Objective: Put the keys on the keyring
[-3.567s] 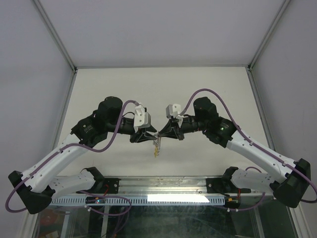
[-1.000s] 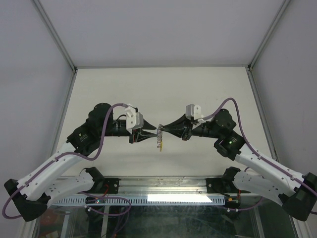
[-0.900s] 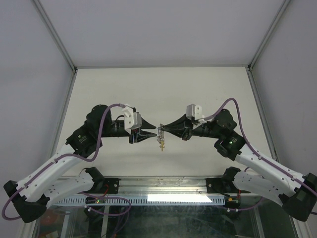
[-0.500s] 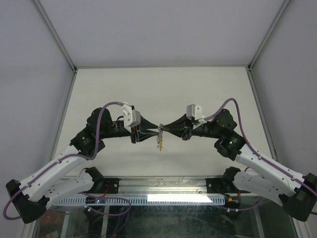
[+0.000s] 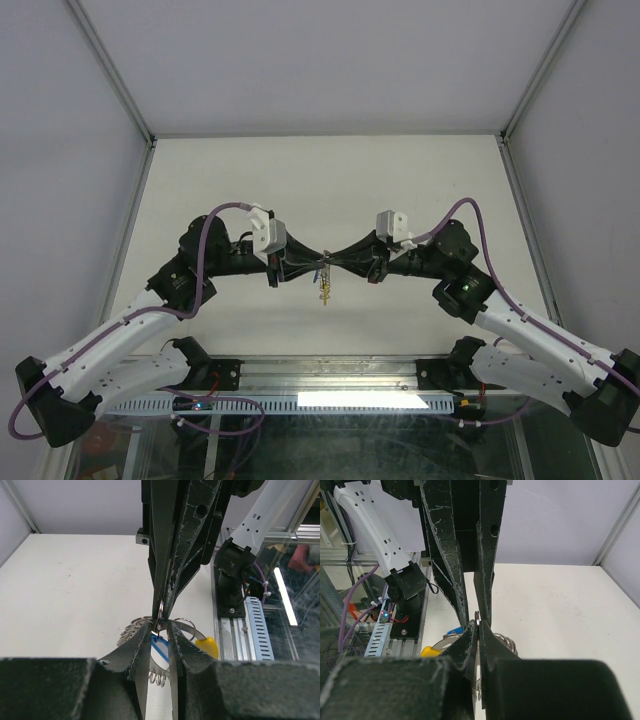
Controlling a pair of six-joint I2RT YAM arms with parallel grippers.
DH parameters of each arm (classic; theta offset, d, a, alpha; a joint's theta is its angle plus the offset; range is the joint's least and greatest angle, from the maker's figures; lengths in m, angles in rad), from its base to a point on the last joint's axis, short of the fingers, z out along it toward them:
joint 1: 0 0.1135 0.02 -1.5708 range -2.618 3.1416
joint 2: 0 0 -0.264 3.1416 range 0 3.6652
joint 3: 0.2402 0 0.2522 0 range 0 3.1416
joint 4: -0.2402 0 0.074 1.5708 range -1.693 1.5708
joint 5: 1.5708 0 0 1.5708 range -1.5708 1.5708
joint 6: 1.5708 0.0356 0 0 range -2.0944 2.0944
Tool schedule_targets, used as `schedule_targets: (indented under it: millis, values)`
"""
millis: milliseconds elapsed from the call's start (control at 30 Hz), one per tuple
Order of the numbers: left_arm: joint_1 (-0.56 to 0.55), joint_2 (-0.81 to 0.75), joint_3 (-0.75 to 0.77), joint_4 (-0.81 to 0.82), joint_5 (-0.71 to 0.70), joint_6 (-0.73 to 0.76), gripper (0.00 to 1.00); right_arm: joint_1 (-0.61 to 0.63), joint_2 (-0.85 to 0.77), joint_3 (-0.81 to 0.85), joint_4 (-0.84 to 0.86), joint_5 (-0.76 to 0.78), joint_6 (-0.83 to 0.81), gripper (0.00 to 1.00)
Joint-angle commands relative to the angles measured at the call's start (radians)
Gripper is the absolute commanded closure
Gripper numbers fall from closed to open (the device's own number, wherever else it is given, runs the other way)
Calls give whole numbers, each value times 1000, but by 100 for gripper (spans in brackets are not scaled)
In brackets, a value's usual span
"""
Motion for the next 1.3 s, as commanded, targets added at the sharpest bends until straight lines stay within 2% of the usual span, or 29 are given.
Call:
schedule_targets:
  millis: [0,367,533,667,800,900,1267]
  values:
    - [-7,3,8,48,36,-11,82,1,-10,24,90,-11,-4,100]
    - [-6,17,18,39,50,-2,100,1,-2,21,90,-19,1,100]
    - [-6,23,37,-3,51,26,100,0,-4,22,82,-21,0,100]
    - [-7,32,82,-117,8,84,100,1,-11,28,28,-8,-33,100]
    - [-6,48,144,-240,-23,165,100,1,-26,34,-58,14,-82,86]
    - [-6,50,171,-306,-43,209,100,0,-37,40,-117,23,-117,79]
    - [-18,120,298,-543,-80,348,100,1,-9,93,-285,29,-208,68]
